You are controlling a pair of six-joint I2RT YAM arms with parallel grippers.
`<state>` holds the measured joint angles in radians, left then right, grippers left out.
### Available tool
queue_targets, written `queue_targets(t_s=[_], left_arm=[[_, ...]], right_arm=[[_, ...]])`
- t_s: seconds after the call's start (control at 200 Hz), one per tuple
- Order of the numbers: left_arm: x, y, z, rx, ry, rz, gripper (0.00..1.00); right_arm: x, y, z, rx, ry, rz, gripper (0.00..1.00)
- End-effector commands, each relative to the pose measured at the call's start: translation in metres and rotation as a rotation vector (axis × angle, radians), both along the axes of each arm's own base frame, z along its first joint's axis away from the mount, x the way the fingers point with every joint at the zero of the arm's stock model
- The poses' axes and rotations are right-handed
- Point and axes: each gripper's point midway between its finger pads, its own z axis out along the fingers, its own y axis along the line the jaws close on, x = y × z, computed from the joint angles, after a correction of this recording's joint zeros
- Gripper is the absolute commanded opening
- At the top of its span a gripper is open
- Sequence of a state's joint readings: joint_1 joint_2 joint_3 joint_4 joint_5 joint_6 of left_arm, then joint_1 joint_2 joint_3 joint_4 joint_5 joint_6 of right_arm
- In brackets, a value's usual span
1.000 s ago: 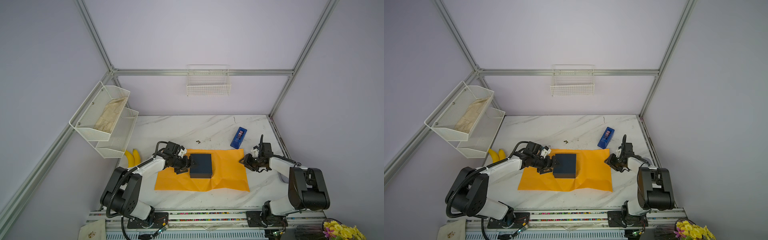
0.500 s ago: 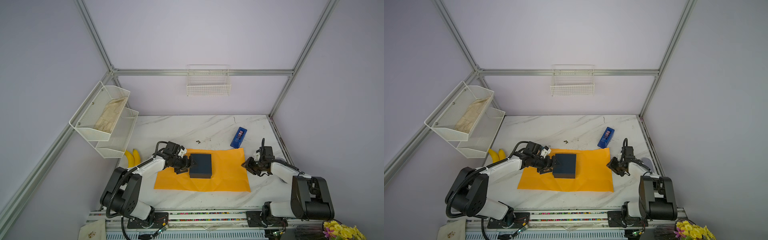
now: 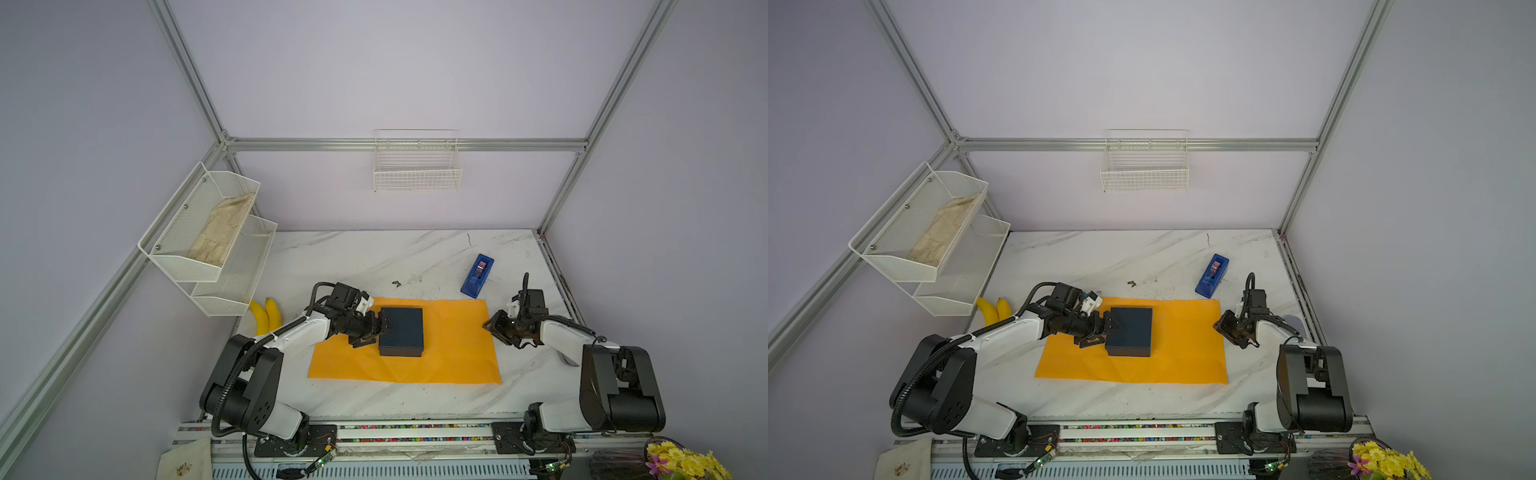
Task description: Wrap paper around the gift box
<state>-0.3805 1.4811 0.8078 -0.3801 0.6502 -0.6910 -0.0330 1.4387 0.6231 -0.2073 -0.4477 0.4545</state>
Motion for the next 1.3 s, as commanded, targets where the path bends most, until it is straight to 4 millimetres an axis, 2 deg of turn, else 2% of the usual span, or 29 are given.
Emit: queue_targets(t_s=[0.0, 0.075, 0.27, 0.445, 0.515, 0.6, 0.625, 0.88, 1.07, 1.26, 1.295], left_arm=[[0.014, -0.005, 0.027, -0.043, -0.092, -0.003, 0.92], [0.014, -0.005, 0.027, -0.043, -0.090, -0.002, 0.92], [0.015, -0.005, 0.029, -0.045, -0.096, -0.001, 0.92], [0.015, -0.005, 0.028, -0.043, -0.092, -0.001, 0.92], [0.015, -0.005, 0.028, -0.043, -0.092, 0.000, 0.92], [0.015, -0.005, 0.028, -0.043, -0.091, 0.000, 0.92], [0.015, -0.005, 0.029, -0.043, -0.092, 0.000, 0.92], [0.017, -0.005, 0.031, -0.045, -0.096, -0.001, 0.92], [0.017, -0.005, 0.031, -0.044, -0.095, -0.003, 0.92], [0.017, -0.004, 0.032, -0.040, -0.100, 0.000, 0.92], [0.017, -0.004, 0.032, -0.040, -0.102, 0.002, 0.92]], right_arm=[[0.007, -0.003, 0.000, -0.023, -0.010, 0.006, 0.40], [0.007, -0.008, -0.003, -0.045, 0.004, -0.012, 0.48], [-0.001, -0.012, 0.000, -0.063, 0.014, -0.045, 0.50], [-0.023, 0.000, -0.006, 0.003, 0.082, -0.007, 0.49], [-0.027, 0.009, -0.002, 0.058, 0.076, 0.001, 0.49], [-0.031, 0.010, -0.003, 0.066, 0.087, 0.001, 0.48], [-0.028, 0.010, 0.006, 0.065, 0.053, 0.003, 0.48], [-0.020, 0.016, 0.020, 0.092, -0.007, 0.043, 0.45], [-0.010, 0.012, 0.019, 0.058, -0.020, 0.053, 0.38], [-0.004, -0.001, 0.016, -0.013, -0.022, 0.009, 0.24], [-0.005, -0.001, 0.010, -0.014, -0.001, 0.007, 0.22]])
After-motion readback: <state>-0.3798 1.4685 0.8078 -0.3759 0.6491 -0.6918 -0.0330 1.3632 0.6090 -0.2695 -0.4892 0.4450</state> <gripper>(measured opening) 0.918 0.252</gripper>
